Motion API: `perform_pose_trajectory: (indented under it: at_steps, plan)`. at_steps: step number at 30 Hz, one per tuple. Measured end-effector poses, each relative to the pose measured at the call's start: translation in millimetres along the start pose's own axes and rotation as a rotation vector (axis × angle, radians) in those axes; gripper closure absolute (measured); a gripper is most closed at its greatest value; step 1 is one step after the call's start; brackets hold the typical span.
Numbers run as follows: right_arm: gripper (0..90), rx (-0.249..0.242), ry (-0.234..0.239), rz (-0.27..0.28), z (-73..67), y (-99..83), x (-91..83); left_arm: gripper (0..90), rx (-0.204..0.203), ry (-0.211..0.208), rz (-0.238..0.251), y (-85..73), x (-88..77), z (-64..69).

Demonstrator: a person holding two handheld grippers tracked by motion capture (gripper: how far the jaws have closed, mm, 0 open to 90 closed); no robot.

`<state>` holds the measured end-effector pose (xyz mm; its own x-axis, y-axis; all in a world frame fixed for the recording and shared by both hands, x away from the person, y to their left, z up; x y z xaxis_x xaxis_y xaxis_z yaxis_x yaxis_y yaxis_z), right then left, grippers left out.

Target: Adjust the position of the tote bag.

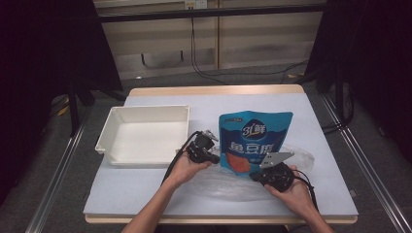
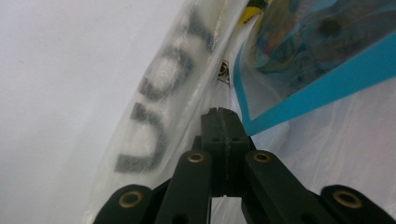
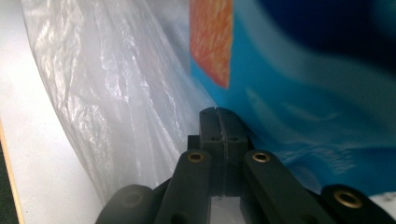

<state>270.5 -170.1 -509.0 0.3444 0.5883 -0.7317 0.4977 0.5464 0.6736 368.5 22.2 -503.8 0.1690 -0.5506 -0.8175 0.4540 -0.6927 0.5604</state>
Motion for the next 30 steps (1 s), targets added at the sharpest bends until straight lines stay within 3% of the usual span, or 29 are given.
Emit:
perform_pose_trajectory:
  at_steps: [1,4,7,10,13,16,20,23,24,27,28,29,30]
  plan:
    - [90.0,-0.009,0.004,-0.017,-0.7,-1.9,2.8,90.0,0.005,0.027,-0.013,-0.3,1.7,0.1]
    - [90.0,-0.014,0.044,-0.02,-4.6,-3.0,1.8,90.0,0.002,0.02,-0.009,-0.1,4.2,2.8]
    - [90.0,-0.013,0.067,-0.022,-9.9,-6.7,-0.9,90.0,0.028,0.038,-0.017,-0.1,4.0,6.7]
    - [90.0,-0.018,0.099,-0.015,-14.9,-12.1,-4.9,90.0,0.014,0.038,-0.016,2.1,5.6,5.0]
    - [90.0,-0.031,0.115,-0.022,-17.6,-15.9,-8.6,90.0,-0.051,0.038,0.013,5.4,9.2,3.4]
    - [90.0,-0.03,0.109,-0.026,-18.3,-19.5,-11.8,90.0,-0.044,0.045,0.007,6.3,9.2,1.4]
    - [90.0,-0.025,0.117,-0.023,-19.7,-22.8,-14.6,90.0,-0.078,0.053,0.027,10.2,12.4,-1.5]
    - [90.0,-0.04,0.097,-0.032,-22.5,-23.8,-16.0,90.0,-0.078,0.048,0.003,11.2,11.8,-3.8]
    - [90.0,-0.041,0.102,-0.029,-23.6,-25.0,-16.9,90.0,-0.079,0.062,0.016,12.5,13.0,-3.8]
    - [90.0,-0.028,0.107,-0.027,-24.7,-26.7,-18.3,90.0,-0.082,0.052,0.004,13.2,12.8,-7.1]
    - [90.0,-0.035,0.113,-0.024,-24.8,-26.5,-17.9,90.0,-0.104,0.056,0.016,13.8,13.7,-6.6]
    - [90.0,-0.036,0.109,-0.027,-25.0,-26.3,-17.9,90.0,-0.083,0.059,0.006,13.3,12.8,-7.1]
    - [90.0,-0.036,0.105,-0.026,-25.0,-26.3,-17.9,90.0,-0.087,0.069,0.021,14.1,13.9,-4.6]
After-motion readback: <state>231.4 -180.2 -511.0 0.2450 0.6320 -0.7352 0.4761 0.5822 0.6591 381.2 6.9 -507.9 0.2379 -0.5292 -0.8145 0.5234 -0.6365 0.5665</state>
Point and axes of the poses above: each handheld gripper's, and its own axes: x roughly forward along the jaws, y roughly out of its top, z roughly to its right, the point moved 5 cm from there along x, roughly forward along the jaws, and after that the axes turned 5 degrees about y, right-handed, at the moved point
